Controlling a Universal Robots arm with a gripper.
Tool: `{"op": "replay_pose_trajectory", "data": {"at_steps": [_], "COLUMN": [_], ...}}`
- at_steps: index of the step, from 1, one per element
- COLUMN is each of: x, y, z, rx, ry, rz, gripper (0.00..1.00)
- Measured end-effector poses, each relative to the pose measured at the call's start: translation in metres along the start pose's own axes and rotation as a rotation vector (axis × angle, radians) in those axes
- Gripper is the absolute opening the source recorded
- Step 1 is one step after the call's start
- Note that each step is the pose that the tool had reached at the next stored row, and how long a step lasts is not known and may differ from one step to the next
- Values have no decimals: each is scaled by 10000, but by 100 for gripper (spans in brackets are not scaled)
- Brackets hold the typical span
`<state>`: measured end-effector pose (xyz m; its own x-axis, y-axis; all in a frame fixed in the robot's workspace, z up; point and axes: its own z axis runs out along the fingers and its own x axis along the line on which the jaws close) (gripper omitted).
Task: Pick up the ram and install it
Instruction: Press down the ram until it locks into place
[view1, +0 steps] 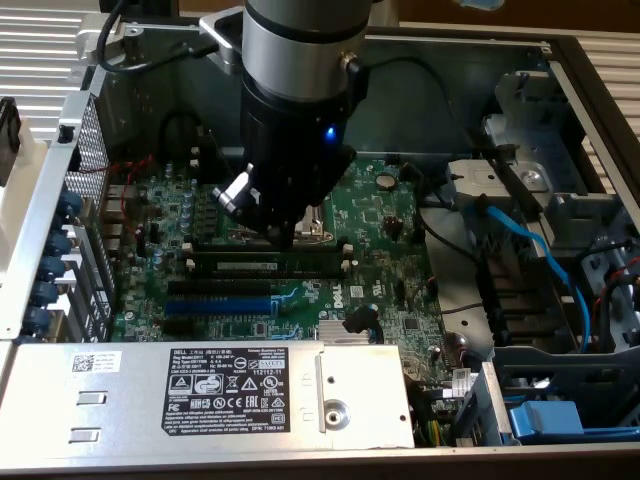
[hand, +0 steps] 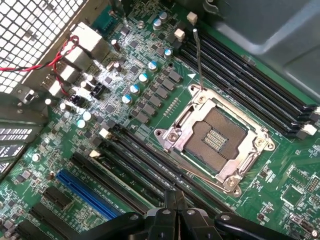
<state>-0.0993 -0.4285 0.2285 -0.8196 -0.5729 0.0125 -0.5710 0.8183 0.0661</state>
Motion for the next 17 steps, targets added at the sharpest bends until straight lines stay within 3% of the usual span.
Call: {"op": "replay_pose_trajectory", "data": {"at_steps": [4,12,17], "x": [0,2,2], "y": [0,5,8], "z": [-1,-74,-134], "rx": [-50,-179,-157], "ry": [36,179,207], "rz": [394,970,1386], "gripper": [10,10,10]}}
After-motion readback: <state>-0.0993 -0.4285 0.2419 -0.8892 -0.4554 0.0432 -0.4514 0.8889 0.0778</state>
